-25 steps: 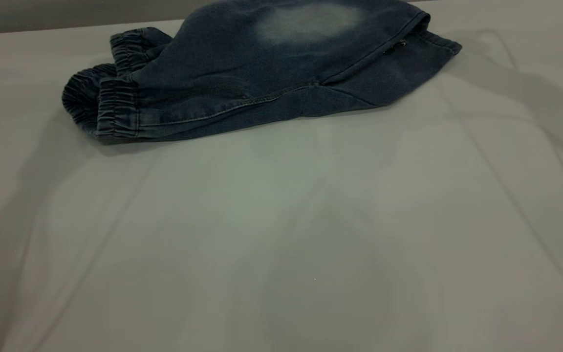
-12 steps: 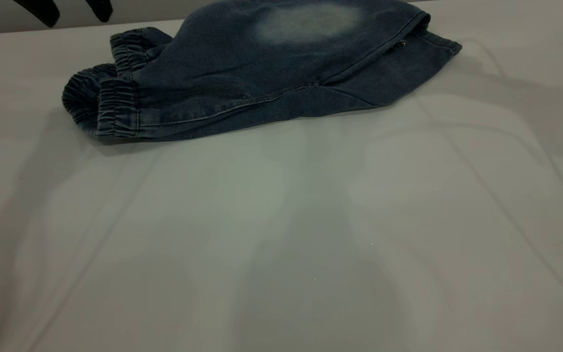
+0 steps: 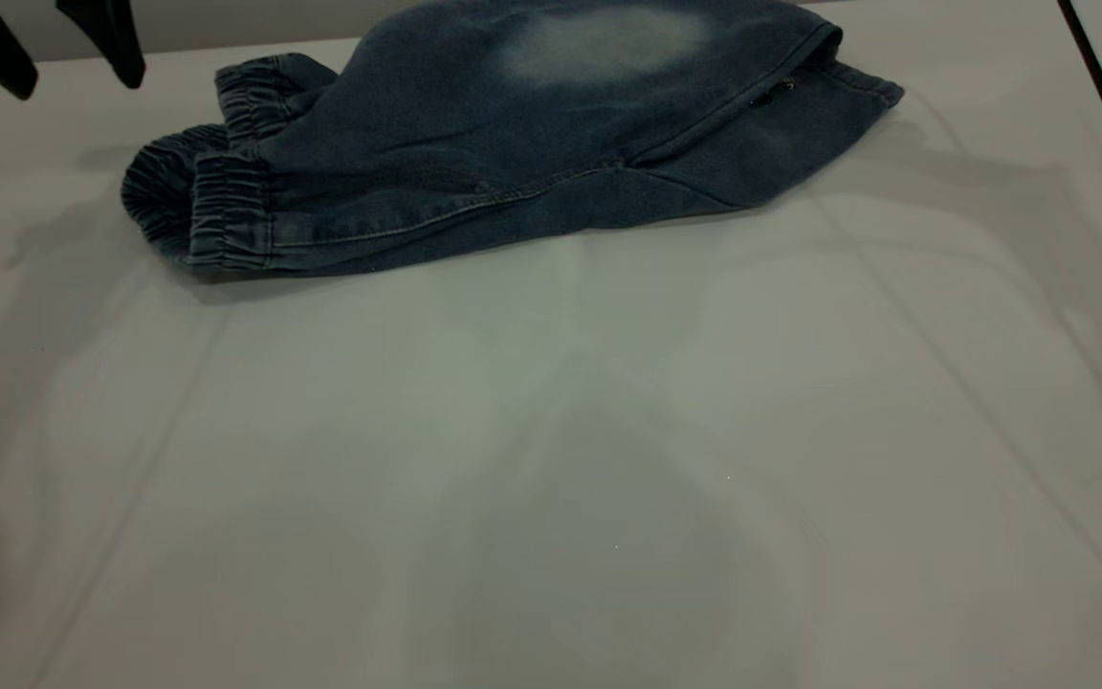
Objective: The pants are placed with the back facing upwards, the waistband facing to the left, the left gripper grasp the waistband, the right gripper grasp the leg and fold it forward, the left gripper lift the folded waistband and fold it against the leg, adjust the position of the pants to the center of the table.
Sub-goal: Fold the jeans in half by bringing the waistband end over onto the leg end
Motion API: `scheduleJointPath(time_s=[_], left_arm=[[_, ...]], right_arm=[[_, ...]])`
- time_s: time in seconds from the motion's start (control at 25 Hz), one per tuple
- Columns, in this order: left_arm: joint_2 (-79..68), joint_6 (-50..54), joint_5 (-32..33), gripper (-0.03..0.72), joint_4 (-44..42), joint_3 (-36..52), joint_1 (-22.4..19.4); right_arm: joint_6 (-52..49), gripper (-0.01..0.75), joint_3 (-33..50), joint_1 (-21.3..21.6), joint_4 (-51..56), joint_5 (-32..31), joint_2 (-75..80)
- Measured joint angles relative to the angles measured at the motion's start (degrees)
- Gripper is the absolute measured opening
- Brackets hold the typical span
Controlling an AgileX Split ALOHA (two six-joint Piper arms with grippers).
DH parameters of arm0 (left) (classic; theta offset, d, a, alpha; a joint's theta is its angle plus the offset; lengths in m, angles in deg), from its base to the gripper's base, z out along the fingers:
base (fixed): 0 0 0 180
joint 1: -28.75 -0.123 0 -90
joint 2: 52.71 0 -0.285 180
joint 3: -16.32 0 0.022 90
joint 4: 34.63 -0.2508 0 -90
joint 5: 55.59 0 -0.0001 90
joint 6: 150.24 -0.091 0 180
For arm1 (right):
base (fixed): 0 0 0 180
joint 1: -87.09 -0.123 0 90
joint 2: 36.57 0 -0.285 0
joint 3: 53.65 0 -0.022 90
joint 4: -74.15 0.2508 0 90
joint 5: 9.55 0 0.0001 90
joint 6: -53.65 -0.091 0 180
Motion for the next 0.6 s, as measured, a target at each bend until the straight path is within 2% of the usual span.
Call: scheduleJointPath(time_s=[0.28, 0.6], left_arm=[[-4.0, -3.6, -4.6, 0.580, 6.4, 0.0, 0.1], [-7.3, -8.3, -6.6, 0.580, 8.9, -0.1, 0.1]], right_arm=[[-2.5, 0.569, 0.0, 0.0, -3.2, -0.3, 0.0], [-2.5, 0.562, 0.0, -1.1, -4.2, -0.9, 0.3]])
